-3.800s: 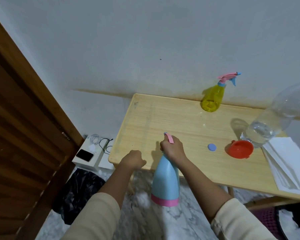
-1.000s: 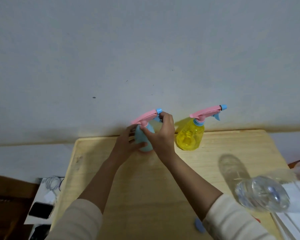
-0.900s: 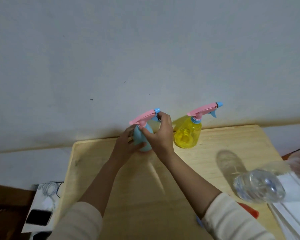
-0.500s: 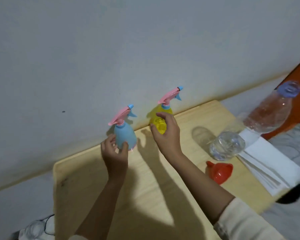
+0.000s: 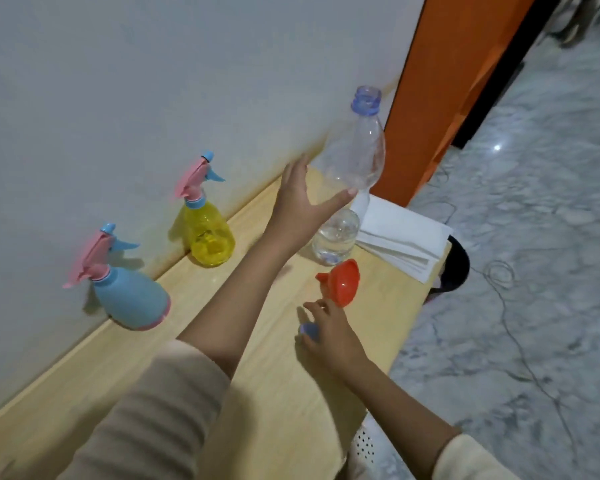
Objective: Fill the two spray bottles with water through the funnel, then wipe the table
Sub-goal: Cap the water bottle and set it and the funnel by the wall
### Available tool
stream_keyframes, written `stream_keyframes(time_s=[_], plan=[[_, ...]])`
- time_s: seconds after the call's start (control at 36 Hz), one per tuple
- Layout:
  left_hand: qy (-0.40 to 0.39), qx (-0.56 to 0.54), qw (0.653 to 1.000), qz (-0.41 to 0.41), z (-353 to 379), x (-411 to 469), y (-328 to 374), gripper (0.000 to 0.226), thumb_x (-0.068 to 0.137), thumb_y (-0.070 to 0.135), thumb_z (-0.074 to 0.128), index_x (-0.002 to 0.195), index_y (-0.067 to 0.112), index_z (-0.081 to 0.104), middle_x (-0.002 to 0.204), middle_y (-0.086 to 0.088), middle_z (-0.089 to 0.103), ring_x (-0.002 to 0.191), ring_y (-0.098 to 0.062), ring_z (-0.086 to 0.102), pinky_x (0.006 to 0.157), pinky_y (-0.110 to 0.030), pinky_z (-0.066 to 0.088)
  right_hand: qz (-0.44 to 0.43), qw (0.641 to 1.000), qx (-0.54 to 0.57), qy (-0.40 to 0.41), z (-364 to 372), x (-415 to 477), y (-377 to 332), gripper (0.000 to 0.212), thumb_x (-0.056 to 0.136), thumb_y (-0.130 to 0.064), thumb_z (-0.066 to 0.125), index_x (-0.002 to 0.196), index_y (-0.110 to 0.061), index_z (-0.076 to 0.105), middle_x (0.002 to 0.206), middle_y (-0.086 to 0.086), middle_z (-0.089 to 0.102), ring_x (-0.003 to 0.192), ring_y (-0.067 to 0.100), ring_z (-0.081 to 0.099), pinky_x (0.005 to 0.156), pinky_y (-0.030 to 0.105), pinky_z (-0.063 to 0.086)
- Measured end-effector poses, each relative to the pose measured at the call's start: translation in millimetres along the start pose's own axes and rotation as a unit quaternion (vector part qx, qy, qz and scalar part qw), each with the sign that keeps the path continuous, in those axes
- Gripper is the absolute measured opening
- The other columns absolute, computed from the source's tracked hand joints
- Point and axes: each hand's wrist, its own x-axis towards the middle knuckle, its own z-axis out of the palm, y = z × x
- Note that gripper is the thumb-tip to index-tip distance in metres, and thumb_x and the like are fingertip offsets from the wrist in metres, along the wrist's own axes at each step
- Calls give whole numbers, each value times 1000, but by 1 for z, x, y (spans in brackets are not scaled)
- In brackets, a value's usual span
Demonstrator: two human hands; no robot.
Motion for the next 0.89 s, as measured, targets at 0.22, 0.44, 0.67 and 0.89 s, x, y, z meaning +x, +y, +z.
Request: stream_keyframes(time_s=[0.22, 0.44, 0.67, 0.89], plan=[[40, -31, 999, 7, 32, 13, 2, 84, 79, 34, 74, 145, 14, 26, 145, -3, 33, 125, -13, 40, 102, -27, 39, -17, 999, 3, 38, 16, -6, 7, 5, 84, -16, 52, 87, -13, 55, 95, 0, 45, 88, 18, 45, 69, 36, 48], [43, -64, 997, 8, 29, 19, -3, 78, 78, 28, 76, 141, 14, 33, 138, -2, 39, 121, -12, 45, 100, -27, 42, -32, 962, 161, 216, -59, -1, -3, 28, 81, -15, 62, 109, -12, 65, 102, 0, 54, 95, 10, 53, 82, 11, 39], [30, -54, 998, -3, 26, 19, -1, 75, 78, 24, 76, 140, 12, 34, 134, -1, 39, 121, -13, 45, 102, -27, 42, -112, 882, 224, 399, -209, 58, -52, 27, 85, -15, 59, 111, -11, 65, 100, -1, 54, 92, 6, 56, 81, 24, 50], [5, -33, 999, -36, 27, 22, 8, 81, 81, 26, 72, 145, 12, 25, 144, -4, 33, 130, -16, 40, 105, -28, 38, -181, 943, 96, 261, -265, 106, -90, 34, 90, -12, 59, 124, -7, 61, 114, 8, 55, 104, 15, 52, 86, 14, 38]])
